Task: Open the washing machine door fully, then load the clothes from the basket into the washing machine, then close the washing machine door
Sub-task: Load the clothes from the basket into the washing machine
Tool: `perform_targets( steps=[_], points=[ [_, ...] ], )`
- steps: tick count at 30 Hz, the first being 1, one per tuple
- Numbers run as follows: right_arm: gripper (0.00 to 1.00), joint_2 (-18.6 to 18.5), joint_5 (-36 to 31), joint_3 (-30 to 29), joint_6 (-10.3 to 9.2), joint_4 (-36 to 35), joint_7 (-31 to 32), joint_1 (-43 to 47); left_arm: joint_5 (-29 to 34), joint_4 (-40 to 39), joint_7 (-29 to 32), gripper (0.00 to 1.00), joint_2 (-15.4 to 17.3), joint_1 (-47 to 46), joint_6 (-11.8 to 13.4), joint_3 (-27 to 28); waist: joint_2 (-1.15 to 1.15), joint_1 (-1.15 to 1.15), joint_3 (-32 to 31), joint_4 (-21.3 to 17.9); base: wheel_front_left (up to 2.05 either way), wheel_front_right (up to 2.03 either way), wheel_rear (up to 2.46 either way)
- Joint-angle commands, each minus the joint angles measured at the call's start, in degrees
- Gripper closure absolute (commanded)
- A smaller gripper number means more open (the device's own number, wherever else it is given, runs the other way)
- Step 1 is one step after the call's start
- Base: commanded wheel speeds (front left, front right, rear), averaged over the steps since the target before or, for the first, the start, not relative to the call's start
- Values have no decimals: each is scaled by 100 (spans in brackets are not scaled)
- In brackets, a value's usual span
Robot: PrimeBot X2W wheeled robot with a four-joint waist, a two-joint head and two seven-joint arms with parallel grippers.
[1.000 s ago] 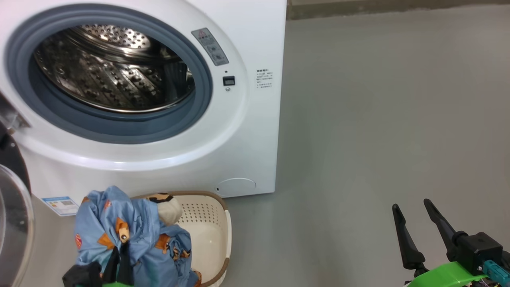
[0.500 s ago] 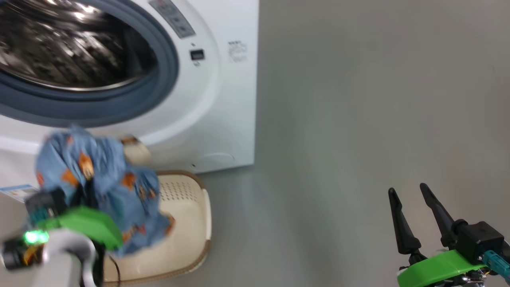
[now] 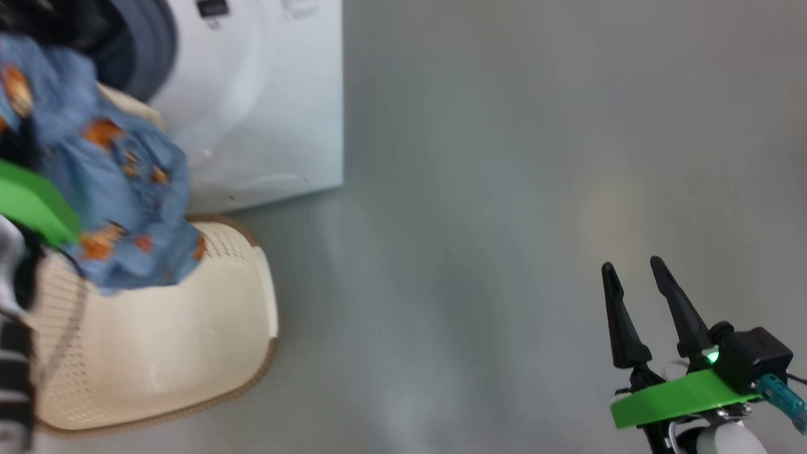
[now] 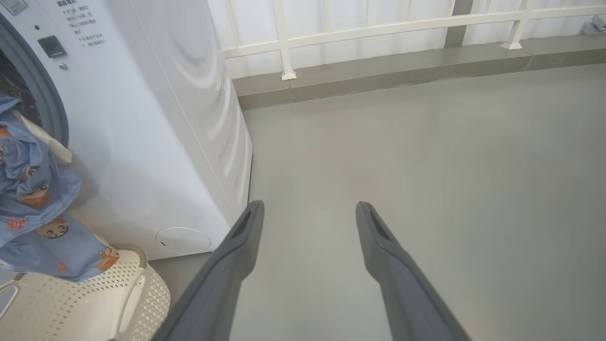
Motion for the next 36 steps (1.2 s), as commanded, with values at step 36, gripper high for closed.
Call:
perform_targets(
  steps=[36],
  points=[
    [0, -56, 956, 580, 25, 128, -320, -911, 260, 501, -1384, 100, 1640, -3837, 99, 494, 0, -1, 2350, -750, 0, 0, 0]
  ],
)
